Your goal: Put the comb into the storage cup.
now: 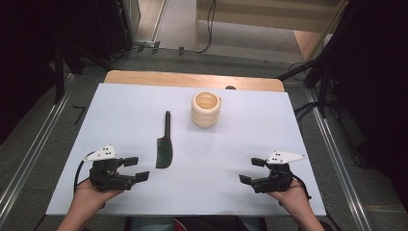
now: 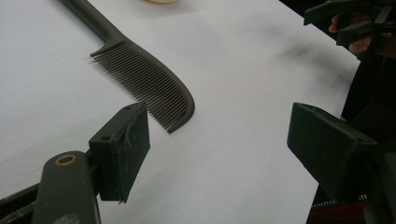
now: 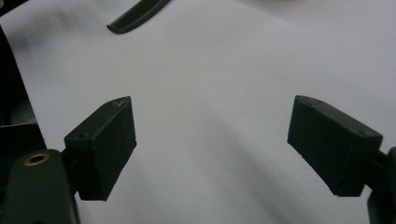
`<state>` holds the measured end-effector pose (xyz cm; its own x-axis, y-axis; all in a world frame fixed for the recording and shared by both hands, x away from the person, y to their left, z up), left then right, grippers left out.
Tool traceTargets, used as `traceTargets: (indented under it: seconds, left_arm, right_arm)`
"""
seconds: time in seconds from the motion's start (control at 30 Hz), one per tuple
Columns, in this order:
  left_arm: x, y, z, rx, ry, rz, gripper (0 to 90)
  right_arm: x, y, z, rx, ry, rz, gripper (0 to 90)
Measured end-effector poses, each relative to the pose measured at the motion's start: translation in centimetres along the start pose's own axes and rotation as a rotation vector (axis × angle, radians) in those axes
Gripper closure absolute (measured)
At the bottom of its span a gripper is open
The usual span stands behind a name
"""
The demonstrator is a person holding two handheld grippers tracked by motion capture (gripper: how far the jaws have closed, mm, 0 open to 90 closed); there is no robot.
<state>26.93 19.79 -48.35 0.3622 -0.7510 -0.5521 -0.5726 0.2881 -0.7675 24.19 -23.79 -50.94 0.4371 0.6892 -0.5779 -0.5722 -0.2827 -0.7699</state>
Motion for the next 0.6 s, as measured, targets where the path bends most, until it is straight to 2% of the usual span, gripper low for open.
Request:
traceTargets:
  seconds: [0.13, 0.37, 0.6]
  left_arm:
    - [0.0, 0.1, 0.2, -0.006, -0.008, 0.003, 21.4]
    - [0.2, 0.0, 0.6, -0.014, -0.01, 0.008, 21.4]
    - [0.2, 0.2, 0.5, -0.011, -0.018, 0.015, 21.4]
  right_arm:
    - [0.2, 0.0, -0.1, 0.0, 0.018, 0.015, 13.7]
    - [0.3, 0.2, -1.0, 0.04, 0.08, 0.031, 13.7]
    - [0.4, 0.1, -1.3, 0.048, 0.101, 0.041, 13.7]
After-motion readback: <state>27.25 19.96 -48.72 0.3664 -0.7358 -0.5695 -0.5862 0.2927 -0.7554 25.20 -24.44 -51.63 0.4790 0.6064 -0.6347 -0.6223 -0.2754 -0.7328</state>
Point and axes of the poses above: each handheld gripper's, and its own axes: x roughly forward along the jaws, y roughly out of its underside, z roughly to its left, the point moved 4 cm from there along x, roughly forward along the jaws, and after that the axes turned 2 degrees about -y, right-handed, at the moved point
